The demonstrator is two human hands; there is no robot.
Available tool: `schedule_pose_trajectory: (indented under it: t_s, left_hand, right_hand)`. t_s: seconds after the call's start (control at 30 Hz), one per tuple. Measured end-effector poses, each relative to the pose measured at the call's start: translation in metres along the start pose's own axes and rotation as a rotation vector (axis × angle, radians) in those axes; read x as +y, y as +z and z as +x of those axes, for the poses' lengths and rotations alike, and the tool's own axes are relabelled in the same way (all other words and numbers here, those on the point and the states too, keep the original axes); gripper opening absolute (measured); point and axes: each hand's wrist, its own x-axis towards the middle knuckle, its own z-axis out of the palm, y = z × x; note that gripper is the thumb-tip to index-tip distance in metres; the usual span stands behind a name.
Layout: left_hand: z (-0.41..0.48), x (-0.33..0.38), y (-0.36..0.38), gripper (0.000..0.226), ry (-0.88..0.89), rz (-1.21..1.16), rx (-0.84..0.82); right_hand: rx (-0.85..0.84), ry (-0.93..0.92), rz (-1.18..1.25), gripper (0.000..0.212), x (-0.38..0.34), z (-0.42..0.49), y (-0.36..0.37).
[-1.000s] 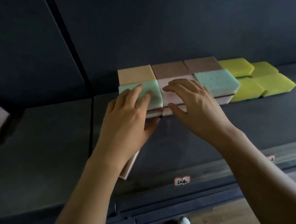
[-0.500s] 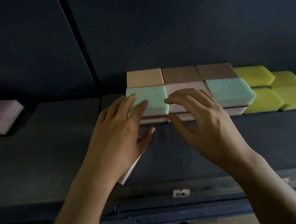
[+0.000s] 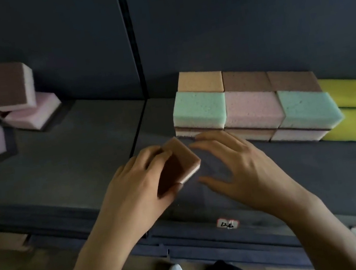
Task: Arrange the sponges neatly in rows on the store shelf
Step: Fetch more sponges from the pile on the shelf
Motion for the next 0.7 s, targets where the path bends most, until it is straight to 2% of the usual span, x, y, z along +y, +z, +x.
schedule_pose_trajectory:
  t_s: [0.13, 0.27, 0.53, 0.7]
  left_hand:
    - [0.01, 0.012, -0.004, 0.066, 0.228, -0.169, -0.076]
    - [0.023, 0.024, 0.001, 0.064, 0.367, -0.194, -0.081]
    - [0.039, 0.036, 0.013, 0.074, 0.419, -0.055, -0.017]
    - [0.041, 0.037, 0.013, 0.07, 0.436, -0.117, 0.008]
  right_hand:
    - [-0.093, 0.018, -0.022, 0.075, 0.009, -0.011, -0.015]
    - [-0.089, 0.031, 0.013, 0.071, 0.014, -0.025, -0.025]
    - [0.018, 0.098, 0.051, 0.058, 0.025, -0.042, -0.033]
    - [-0.008, 0.103, 0.053, 0.066, 0.028, -0.048, -0.032]
